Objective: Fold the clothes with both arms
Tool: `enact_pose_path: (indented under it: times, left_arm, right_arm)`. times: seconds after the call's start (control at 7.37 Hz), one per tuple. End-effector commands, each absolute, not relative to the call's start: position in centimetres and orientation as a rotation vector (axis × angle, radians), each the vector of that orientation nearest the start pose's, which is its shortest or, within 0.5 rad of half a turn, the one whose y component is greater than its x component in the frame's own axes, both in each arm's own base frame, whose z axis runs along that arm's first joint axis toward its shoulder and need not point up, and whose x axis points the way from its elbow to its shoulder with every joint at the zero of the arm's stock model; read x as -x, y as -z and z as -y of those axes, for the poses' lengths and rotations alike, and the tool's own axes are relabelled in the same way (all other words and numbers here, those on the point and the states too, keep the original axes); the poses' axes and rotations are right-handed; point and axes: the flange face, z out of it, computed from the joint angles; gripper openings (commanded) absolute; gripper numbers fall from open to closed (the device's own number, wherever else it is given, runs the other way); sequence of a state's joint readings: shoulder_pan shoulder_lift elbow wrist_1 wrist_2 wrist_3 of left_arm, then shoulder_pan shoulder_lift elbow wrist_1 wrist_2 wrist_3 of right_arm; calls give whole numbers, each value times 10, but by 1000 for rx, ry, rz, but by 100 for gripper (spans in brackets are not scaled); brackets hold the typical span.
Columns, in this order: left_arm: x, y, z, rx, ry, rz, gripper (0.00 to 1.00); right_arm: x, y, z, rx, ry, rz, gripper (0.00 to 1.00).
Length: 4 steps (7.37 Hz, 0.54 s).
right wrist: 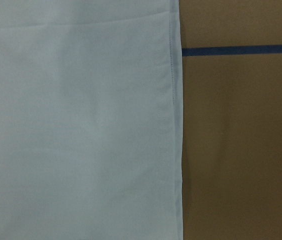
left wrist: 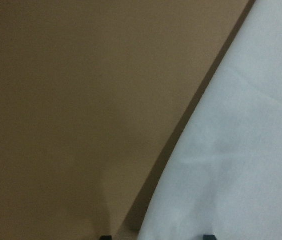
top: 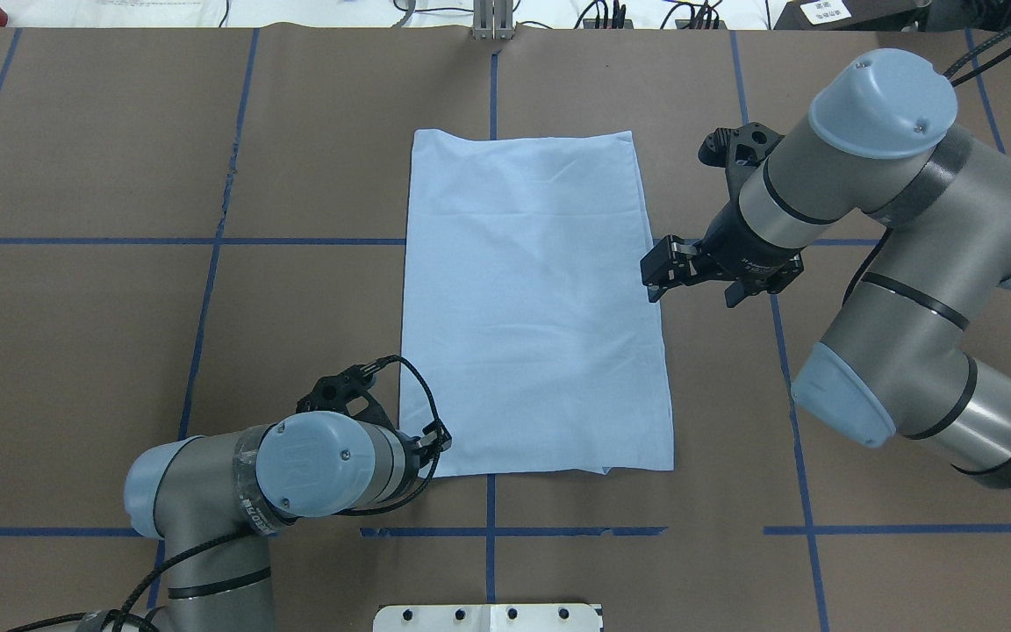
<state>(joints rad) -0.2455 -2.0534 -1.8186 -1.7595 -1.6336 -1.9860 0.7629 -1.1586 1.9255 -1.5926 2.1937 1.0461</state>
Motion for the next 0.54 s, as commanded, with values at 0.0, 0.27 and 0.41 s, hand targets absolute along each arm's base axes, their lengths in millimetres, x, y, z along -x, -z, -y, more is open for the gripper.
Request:
enact_pose_path:
  times: [0.0, 0.27, 0.41]
  left_arm:
    - [-579, -258, 277, 137, 588, -926, 34]
    - [-578, -257, 277, 130, 591, -930, 8]
    - [-576, -256, 279, 113, 599, -935, 0]
  right_arm:
    - [368, -272, 456, 42, 11, 928, 100]
    - [368, -273, 456, 44, 8, 926, 100]
    - [369, -273, 456, 44, 9, 925, 100]
